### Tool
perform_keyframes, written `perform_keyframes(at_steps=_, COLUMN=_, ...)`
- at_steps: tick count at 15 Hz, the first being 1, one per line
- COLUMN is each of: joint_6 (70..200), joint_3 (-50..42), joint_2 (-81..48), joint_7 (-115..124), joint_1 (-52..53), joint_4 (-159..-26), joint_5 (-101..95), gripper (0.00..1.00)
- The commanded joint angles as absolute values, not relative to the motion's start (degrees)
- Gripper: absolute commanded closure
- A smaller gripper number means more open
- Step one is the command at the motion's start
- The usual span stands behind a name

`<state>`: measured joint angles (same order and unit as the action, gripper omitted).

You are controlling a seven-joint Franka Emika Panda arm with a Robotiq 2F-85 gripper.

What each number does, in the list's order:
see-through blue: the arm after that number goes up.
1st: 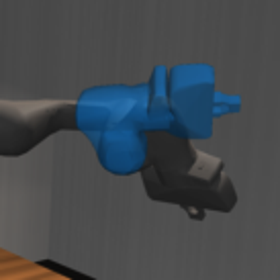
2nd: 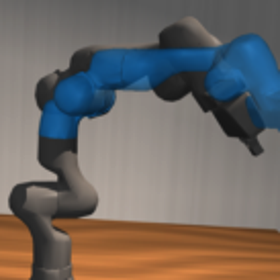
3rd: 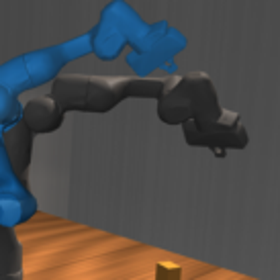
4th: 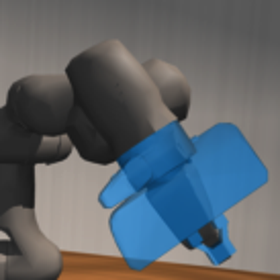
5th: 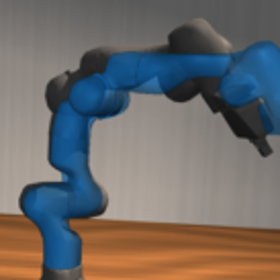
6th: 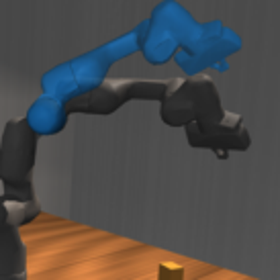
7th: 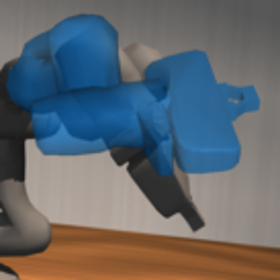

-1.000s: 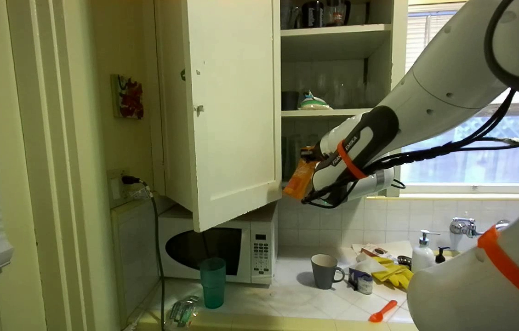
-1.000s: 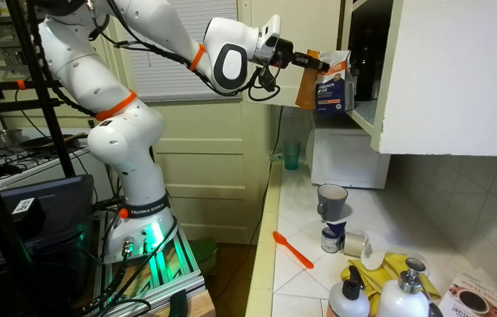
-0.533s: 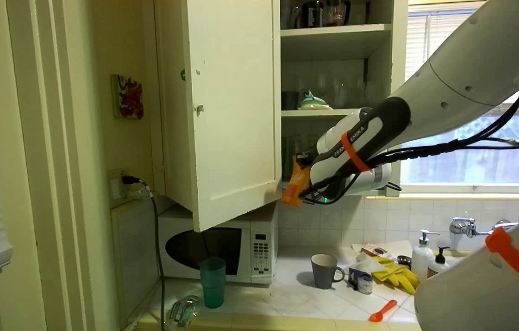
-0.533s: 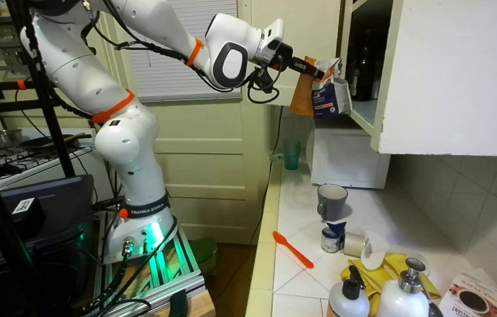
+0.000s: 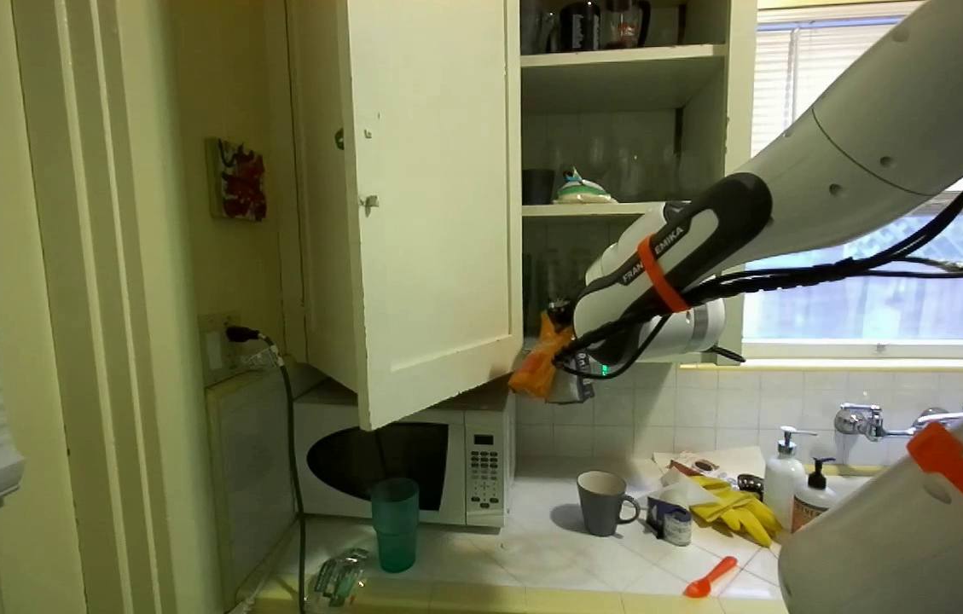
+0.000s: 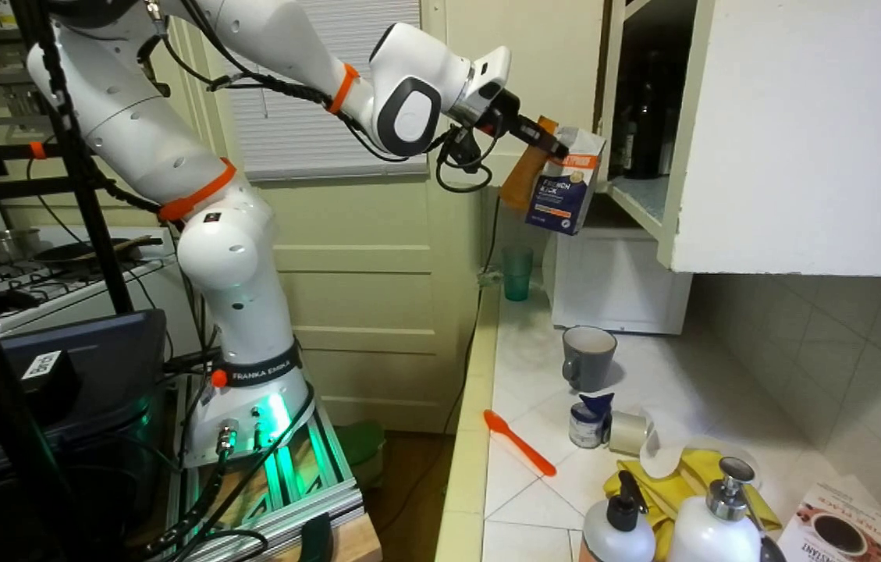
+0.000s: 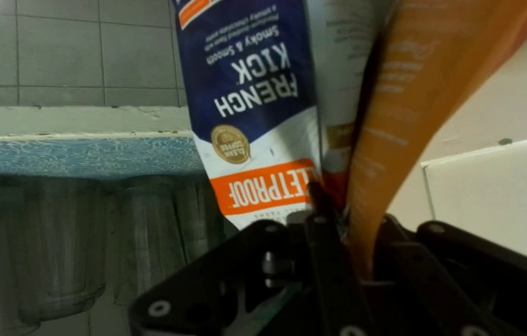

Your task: Put the orange sachet in the cabinet

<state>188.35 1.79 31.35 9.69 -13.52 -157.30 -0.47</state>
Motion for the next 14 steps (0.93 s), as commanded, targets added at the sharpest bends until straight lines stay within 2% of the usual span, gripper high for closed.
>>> perform_keyframes(at_steps=1, joint_6=185.47, joint_3=-1.1, joint_2=32.14, joint_7=7.23, joint_1=-10.27, joint_4=-157.3, joint_5=1.15, gripper=0.97)
perform_keyframes(at_steps=9, joint_6=184.49, joint_3=-6.87, joint_2=28.68, joint_7=0.14, joint_1=-4.98, joint_4=-157.85, joint_5=-0.85, gripper=0.97)
perform_keyframes(at_steps=14, joint_6=187.71, joint_3=-15.85, joint_2=25.17, joint_7=-4.97, joint_1=4.65, joint_4=-157.87, joint_5=-1.91, gripper=0.97)
